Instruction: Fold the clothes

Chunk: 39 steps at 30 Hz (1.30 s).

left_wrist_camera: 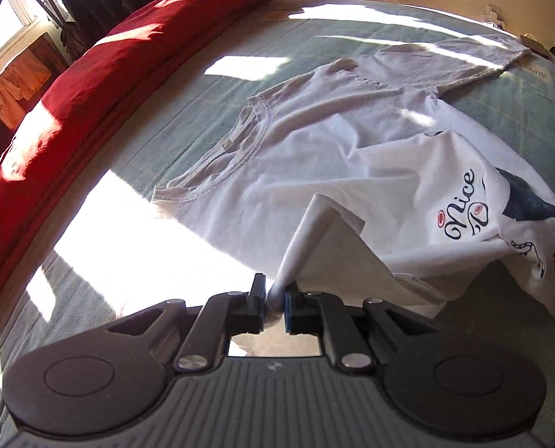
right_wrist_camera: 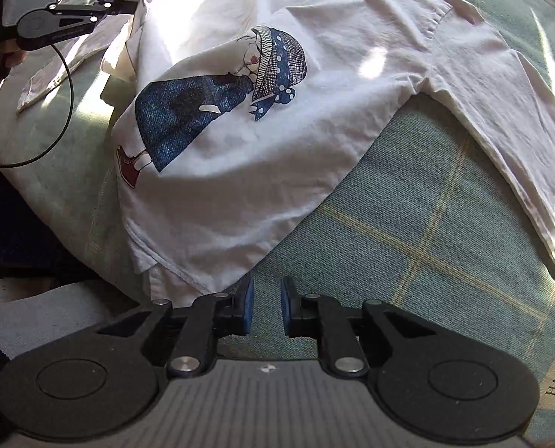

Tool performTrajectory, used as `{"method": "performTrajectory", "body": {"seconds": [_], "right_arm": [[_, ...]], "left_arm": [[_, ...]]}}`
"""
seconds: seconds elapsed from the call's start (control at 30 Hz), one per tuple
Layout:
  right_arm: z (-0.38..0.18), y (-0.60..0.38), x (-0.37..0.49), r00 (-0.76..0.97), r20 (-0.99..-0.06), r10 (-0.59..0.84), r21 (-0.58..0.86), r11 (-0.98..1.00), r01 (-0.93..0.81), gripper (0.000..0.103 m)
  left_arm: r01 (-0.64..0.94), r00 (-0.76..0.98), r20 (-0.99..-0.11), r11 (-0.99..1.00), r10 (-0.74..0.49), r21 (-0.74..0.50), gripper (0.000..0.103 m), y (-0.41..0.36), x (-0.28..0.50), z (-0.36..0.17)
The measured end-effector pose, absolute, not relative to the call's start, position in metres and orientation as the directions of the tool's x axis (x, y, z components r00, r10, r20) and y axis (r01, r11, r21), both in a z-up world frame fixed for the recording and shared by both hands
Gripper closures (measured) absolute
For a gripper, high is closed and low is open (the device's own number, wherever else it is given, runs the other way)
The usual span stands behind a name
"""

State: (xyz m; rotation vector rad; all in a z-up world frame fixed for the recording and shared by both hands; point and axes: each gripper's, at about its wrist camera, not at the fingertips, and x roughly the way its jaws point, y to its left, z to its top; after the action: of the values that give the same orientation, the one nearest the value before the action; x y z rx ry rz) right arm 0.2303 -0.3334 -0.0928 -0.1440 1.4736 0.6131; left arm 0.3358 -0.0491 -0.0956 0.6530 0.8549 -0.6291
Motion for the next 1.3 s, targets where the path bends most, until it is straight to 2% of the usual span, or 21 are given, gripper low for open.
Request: {"method": "performTrajectory", "body": {"seconds": [0.27, 0.53, 0.7, 0.83, 1.0, 1.17, 1.3], "right_arm": [[-0.094, -0.312, 0.22, 0.001, -0.953, 0.303, 0.241, 0.76, -0.604, 0.079], [-0.104, -0.281, 0.202, 0.015, -0.954, 0.298, 0.183, 0.625, -0.759, 0.073], [-0.102, -0.259, 0.174, 0.048, -0.945, 0.323, 0.084, 0.382, -0.92, 0.073], [-0.108, -0.252, 0.15, 0.084, -0.945, 0.317, -0.025, 0.188, -0.982, 0.07], [-0.119, -0.256, 0.131, 0.154, -0.933, 0.325, -0.169, -0.018, -0.985, 0.068], [-0.131, -0.259, 0.113, 0.254, -0.878, 0.404, -0.355, -0.196, -0.914, 0.057], [-0.144, -0.266, 0.093, 0.303, -0.822, 0.481, -0.494, -0.339, -0.801, 0.058]], "left_arm": [[0.715, 0.46, -0.868, 0.658, -0.187, 0.237, 0.093, -0.068, 0.365, -0.143], [0.722, 0.449, -0.87, 0.656, -0.202, 0.22, 0.092, -0.065, 0.365, -0.145], [0.733, 0.439, -0.878, 0.642, -0.192, 0.226, 0.093, -0.065, 0.363, -0.138], [0.753, 0.418, -0.889, 0.618, -0.186, 0.225, 0.091, -0.061, 0.355, -0.124], [0.763, 0.396, -0.898, 0.614, -0.194, 0.203, 0.075, -0.043, 0.333, -0.105], [0.745, 0.392, -0.904, 0.636, -0.172, 0.202, 0.075, -0.035, 0.32, -0.103], [0.713, 0.379, -0.911, 0.679, -0.163, 0.175, 0.075, -0.032, 0.32, -0.107]]}}
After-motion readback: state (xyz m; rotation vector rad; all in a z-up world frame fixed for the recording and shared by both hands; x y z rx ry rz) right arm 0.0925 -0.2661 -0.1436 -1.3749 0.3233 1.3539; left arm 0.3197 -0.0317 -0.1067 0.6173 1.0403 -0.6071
